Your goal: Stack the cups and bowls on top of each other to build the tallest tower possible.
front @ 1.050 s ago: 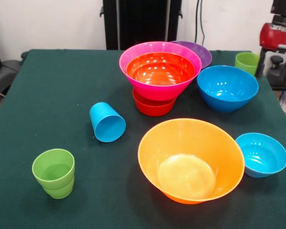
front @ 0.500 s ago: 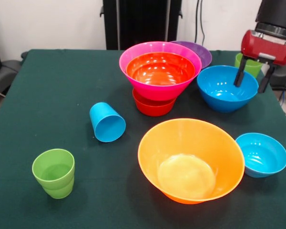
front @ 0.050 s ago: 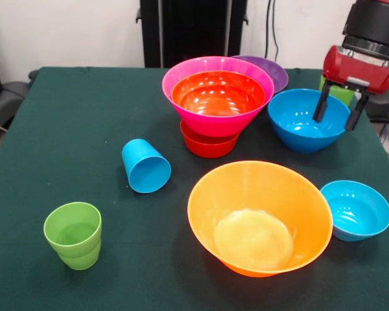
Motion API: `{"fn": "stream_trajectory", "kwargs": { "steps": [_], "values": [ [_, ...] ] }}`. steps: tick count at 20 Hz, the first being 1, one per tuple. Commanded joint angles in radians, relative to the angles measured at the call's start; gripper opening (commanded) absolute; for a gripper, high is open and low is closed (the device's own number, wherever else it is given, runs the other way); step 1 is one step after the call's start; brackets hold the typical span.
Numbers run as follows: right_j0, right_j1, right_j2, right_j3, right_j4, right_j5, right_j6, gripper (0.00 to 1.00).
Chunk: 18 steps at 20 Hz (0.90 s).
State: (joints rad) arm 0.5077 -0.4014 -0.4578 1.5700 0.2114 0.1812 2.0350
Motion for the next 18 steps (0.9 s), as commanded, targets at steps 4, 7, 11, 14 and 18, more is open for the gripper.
{"fn": "stream_trajectory", "kwargs": {
  "steps": [4,7,11,14,18],
  "values": [
    [-0.014,0.034,0.090,-0.029,-0.084,-0.019,0.050,1.00],
    [-0.032,0.025,0.125,-0.018,-0.105,-0.022,0.023,1.00],
    [-0.035,0.039,0.146,-0.037,-0.125,-0.009,0.007,1.00],
    [-0.041,0.037,0.170,-0.036,-0.141,-0.031,0.010,1.00],
    [-0.067,0.017,0.216,-0.021,-0.162,-0.039,0.004,1.00]
  ]
}}
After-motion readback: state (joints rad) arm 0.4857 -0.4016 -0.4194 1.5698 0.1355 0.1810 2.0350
